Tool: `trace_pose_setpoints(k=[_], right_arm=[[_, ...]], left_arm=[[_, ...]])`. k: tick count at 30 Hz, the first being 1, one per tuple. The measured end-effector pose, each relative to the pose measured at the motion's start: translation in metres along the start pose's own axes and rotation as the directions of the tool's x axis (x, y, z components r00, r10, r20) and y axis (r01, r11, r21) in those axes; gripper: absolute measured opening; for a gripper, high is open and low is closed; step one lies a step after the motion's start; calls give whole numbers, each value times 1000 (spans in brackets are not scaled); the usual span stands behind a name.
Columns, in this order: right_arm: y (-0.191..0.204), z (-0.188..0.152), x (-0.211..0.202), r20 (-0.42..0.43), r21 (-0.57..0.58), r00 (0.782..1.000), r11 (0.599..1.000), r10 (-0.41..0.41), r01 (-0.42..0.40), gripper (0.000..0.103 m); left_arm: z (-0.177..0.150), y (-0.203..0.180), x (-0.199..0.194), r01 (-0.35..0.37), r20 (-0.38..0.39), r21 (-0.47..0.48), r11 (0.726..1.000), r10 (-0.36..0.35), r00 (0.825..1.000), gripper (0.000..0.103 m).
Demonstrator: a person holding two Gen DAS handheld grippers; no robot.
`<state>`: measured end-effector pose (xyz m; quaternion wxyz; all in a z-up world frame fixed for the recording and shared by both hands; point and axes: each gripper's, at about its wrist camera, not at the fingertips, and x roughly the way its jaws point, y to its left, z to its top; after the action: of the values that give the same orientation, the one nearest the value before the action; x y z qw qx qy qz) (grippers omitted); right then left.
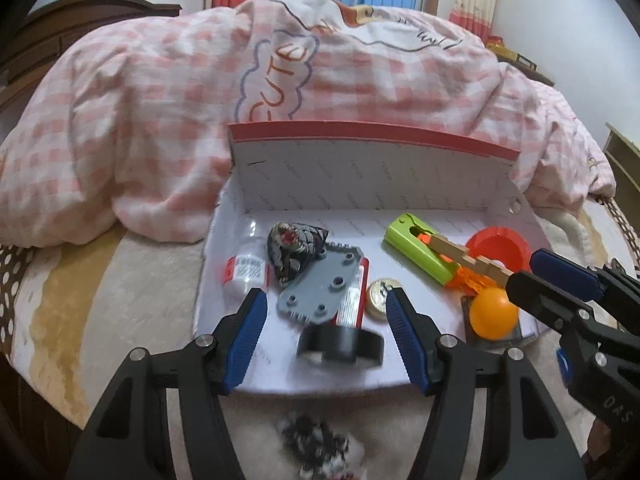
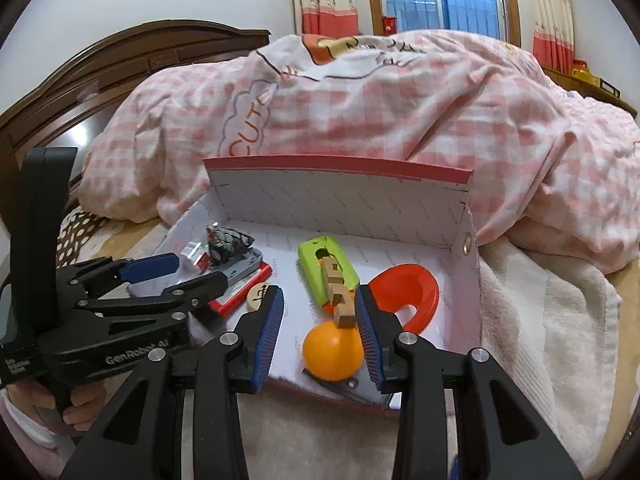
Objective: Organize objects
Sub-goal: 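Lower the black toy and wooden block into the box, opening both grippers, then withdraw both grippers toward the blue marker and white-red robot toy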
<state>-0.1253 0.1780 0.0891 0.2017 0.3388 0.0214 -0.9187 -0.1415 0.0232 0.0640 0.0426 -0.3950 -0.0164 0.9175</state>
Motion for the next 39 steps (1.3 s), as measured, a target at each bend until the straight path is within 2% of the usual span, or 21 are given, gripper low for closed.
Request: trace_pose_setpoints(k=[6,12,17,28,35,39], right_arm=[[6,-15,-22,-1,-31,1000,999,-10,10,38],[10,-37,-37,-27,-69,999,997,-31,29,38],[5,-52,-45,-45,-56,998,998,-45,42,38],[-30,-88,-59,-102,20,986,991,-129,132,38],[-52,-98,-57,-121,55,974,979,-189,197,38],[-58,-102,-43,-152,48,968,976,-202,211,38]], left_arm=[[-12,12,-23,1,3,-14,1000,-1,1000,63],[-33,15,-32,5,-15,-21,1000,-6,1000,63],[-50,16,-36,17,-44,-23,1000,-18,999,62],[-76,11,-19,-9,-122,-23,1000,6,992,62],[-81,8,-12,-20,-135,-22,1000,17,991,62],[-81,8,-9,-29,-131,-20,999,26,991,62]])
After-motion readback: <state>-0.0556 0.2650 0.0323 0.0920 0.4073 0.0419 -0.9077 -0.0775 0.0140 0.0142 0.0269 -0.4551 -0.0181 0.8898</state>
